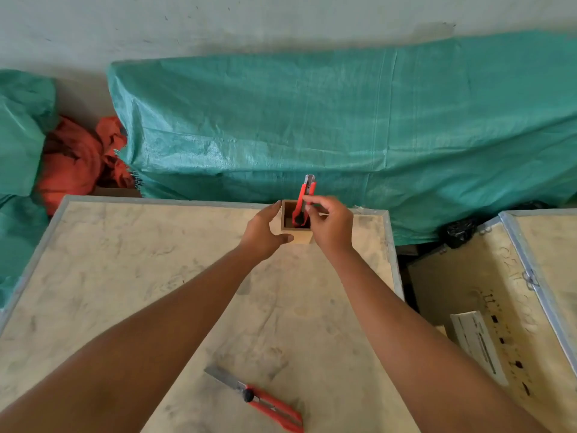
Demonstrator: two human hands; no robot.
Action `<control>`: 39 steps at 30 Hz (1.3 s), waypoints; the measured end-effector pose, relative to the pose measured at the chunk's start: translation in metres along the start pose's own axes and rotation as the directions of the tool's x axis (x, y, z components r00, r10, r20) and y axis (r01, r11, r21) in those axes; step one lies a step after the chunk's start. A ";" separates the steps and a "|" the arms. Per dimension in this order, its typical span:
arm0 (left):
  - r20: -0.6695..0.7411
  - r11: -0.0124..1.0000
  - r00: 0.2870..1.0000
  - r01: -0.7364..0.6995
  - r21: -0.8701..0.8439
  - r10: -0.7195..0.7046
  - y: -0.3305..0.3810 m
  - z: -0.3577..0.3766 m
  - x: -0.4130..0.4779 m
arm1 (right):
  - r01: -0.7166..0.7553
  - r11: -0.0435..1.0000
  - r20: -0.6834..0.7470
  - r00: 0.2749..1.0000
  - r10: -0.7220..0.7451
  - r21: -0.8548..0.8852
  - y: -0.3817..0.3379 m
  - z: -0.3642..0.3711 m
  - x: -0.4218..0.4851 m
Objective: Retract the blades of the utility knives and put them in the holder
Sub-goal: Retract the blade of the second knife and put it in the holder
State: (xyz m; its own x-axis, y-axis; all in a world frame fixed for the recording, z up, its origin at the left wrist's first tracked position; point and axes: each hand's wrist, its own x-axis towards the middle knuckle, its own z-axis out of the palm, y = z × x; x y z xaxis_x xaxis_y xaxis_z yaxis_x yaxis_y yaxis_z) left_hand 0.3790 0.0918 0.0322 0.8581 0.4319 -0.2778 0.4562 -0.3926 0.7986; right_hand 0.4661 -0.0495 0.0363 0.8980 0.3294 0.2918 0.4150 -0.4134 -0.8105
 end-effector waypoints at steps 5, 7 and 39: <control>0.033 0.996 0.997 0.067 -0.063 -0.065 -0.007 0.013 0.013 | 0.063 0.996 -0.013 0.998 -0.064 -0.061 0.014 0.014 0.007; 0.020 0.996 0.999 0.049 -0.074 -0.048 -0.008 0.016 0.014 | 0.082 0.994 -0.028 0.996 -0.084 -0.069 0.016 0.018 0.008; -0.092 0.993 0.993 0.067 -0.095 -0.076 -0.004 0.020 -0.023 | 0.045 0.997 -0.060 0.997 -0.041 0.064 0.019 -0.002 -0.045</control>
State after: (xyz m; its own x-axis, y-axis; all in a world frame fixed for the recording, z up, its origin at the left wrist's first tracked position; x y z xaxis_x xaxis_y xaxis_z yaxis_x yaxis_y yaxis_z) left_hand 0.3619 0.0675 0.0248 0.7954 0.5337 -0.2871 0.4882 -0.2836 0.8253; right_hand 0.4338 -0.0732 0.0089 0.8876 0.2939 0.3547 0.4443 -0.3434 -0.8274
